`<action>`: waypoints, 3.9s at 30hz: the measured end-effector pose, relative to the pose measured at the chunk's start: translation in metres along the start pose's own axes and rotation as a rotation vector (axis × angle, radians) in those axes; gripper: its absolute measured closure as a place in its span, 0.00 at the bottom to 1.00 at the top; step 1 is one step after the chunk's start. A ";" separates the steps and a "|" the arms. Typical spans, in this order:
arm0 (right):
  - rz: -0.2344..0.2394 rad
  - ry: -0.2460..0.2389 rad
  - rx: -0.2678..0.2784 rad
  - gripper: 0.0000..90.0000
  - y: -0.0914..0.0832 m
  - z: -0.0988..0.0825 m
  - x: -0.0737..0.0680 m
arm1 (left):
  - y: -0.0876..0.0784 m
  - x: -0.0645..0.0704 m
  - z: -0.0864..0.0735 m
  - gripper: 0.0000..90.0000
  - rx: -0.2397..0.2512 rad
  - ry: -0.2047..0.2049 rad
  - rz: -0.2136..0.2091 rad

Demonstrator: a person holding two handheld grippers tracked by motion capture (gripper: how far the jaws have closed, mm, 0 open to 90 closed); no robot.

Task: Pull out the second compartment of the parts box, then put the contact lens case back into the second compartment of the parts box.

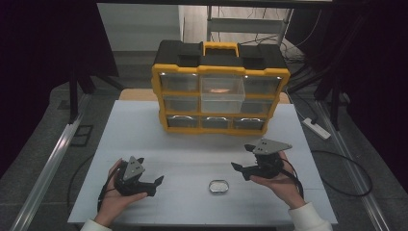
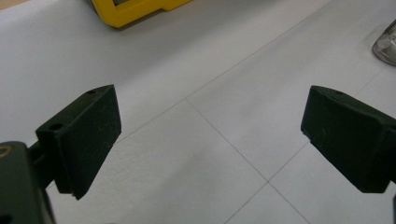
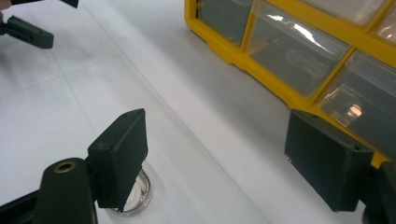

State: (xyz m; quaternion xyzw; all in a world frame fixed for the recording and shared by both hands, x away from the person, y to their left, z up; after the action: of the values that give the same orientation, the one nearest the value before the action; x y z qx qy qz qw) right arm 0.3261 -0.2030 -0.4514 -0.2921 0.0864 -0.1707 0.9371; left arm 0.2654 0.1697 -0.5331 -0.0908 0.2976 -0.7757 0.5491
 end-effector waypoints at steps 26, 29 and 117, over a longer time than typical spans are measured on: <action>0.164 -0.042 -0.126 0.23 0.021 -0.007 -0.011 | -0.001 0.002 0.001 0.06 -0.001 0.011 0.001; 0.189 -0.048 -0.157 0.23 0.027 -0.009 -0.014 | -0.001 0.001 0.000 0.06 -0.003 0.011 0.001; 0.309 -0.161 -0.456 0.54 0.093 -0.034 -0.033 | -0.001 0.001 0.001 0.06 -0.001 0.013 0.000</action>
State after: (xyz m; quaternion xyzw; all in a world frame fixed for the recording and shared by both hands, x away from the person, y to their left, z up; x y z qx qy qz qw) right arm 0.3112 -0.1368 -0.5311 -0.4915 0.0916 0.0216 0.8658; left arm 0.2648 0.1692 -0.5323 -0.0860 0.3013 -0.7761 0.5472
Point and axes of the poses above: each handheld gripper's, and its own axes: y roughly forward along the jaws, z roughly out of its top, x roughly to its right, the point moved 3 cm from there along y, roughly forward along the jaws, and after that the axes turned 15 degrees about z, right-handed, at the moved point
